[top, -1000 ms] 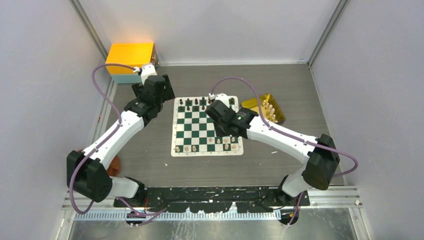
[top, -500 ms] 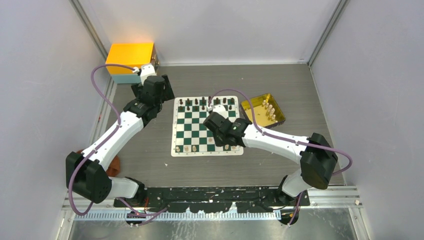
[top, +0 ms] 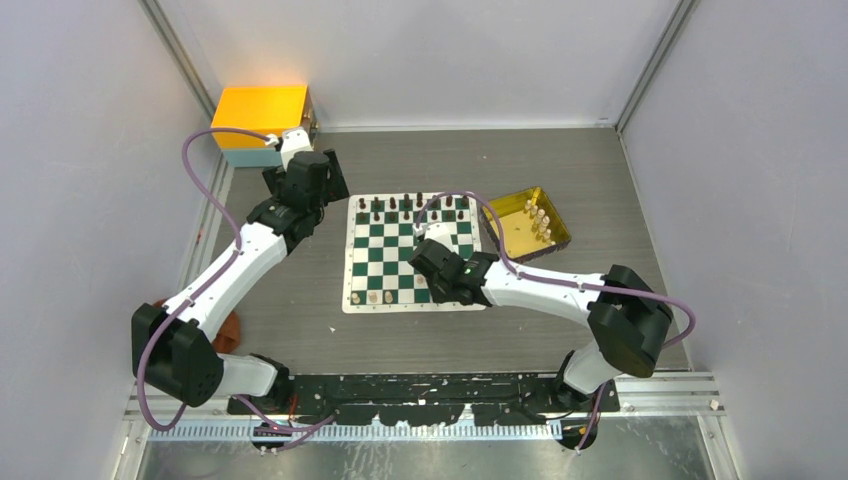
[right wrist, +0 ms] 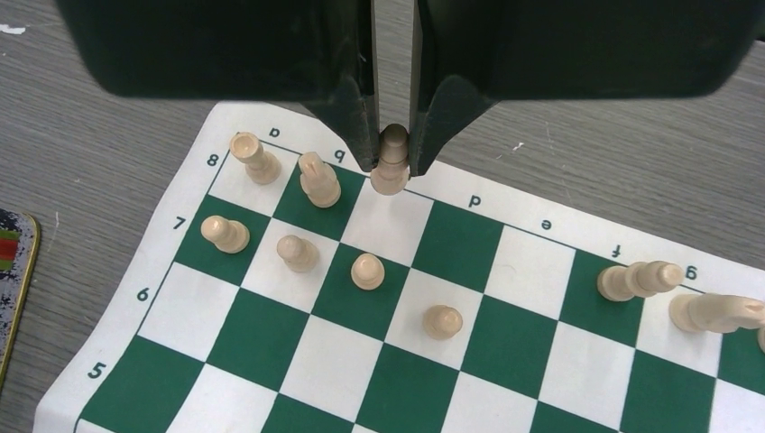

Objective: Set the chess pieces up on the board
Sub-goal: Place the chess piece on the chessboard, then pick up the chess piece from the storage box, then place the chess piece on the chessboard.

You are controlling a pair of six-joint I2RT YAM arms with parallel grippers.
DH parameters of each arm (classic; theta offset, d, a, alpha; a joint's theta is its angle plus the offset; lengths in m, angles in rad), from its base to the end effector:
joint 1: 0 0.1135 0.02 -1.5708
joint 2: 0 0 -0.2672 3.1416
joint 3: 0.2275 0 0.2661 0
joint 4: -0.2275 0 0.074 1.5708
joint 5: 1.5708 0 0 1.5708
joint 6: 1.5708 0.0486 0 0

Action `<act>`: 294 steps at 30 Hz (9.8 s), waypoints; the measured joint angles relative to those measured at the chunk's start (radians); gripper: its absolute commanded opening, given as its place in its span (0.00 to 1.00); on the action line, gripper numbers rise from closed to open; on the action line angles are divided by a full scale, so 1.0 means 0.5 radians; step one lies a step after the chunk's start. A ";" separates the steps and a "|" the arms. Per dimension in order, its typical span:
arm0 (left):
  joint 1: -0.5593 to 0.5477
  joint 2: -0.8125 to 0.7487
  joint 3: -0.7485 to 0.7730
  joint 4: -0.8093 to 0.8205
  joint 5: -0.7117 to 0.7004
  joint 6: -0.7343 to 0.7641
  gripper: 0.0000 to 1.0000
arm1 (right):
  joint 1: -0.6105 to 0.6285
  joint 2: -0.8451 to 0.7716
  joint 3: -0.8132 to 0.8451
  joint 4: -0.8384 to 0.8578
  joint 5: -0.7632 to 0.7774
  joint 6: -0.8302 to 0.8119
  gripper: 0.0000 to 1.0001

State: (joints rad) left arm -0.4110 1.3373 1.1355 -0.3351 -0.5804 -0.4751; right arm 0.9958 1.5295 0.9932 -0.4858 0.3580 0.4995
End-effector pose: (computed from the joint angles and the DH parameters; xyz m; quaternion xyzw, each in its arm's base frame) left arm 0.3065 -0.1045 0.3217 -0.1680 0.8280 0.0217 0.5345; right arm 0.1909 0.2633 0.1976 -0.1859 0.9301 0.0556 0.3120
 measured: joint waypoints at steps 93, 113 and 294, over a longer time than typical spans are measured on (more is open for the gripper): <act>0.000 0.014 -0.006 0.000 0.000 0.008 0.98 | 0.004 -0.057 -0.117 0.255 0.028 -0.204 0.38; 0.000 0.025 -0.006 0.001 0.006 0.007 0.98 | -0.419 -0.182 0.353 -0.049 0.340 -0.210 0.38; 0.002 -0.023 -0.066 0.001 0.014 0.005 0.98 | 0.118 0.114 0.731 -0.389 0.167 -0.001 0.01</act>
State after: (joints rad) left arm -0.4099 1.3258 1.1027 -0.3347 -0.5735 -0.4728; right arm 1.0550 1.5867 1.3586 -0.6804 0.4416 0.4992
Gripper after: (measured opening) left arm 0.982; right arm 0.242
